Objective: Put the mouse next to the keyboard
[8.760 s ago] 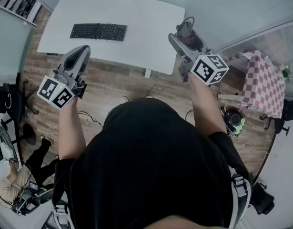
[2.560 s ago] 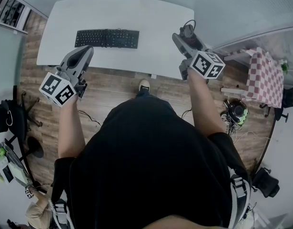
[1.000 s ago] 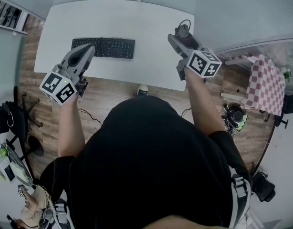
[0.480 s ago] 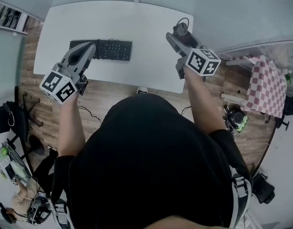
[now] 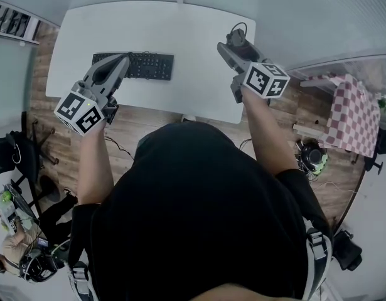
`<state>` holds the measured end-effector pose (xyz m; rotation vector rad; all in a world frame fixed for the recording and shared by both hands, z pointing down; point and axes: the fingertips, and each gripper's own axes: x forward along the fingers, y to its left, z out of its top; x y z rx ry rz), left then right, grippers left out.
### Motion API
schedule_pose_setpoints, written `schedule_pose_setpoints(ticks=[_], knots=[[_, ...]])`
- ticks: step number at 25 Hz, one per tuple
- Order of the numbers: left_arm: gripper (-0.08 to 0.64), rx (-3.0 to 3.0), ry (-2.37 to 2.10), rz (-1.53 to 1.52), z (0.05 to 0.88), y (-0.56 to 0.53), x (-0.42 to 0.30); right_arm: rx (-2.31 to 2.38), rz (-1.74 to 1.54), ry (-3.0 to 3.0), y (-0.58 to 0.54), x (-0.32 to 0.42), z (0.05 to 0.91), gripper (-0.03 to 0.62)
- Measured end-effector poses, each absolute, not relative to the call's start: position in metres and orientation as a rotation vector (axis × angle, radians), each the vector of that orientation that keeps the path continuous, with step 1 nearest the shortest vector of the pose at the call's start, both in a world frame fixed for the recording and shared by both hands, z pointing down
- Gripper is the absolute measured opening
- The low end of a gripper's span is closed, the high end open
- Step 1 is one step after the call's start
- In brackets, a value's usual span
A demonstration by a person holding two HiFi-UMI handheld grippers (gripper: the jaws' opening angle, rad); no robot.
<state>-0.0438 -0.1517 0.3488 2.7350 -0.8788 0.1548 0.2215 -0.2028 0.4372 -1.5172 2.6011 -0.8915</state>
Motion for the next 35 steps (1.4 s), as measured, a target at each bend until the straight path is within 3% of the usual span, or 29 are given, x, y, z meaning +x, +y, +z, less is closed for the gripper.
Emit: schedule_pose_setpoints(ticks=[35], knots=[[0.020,2.758,-0.770,0.135,0.356,-0.218,-0.100,-1.642,-0.882,2.537,-0.239,0.184,0.434,0.416]])
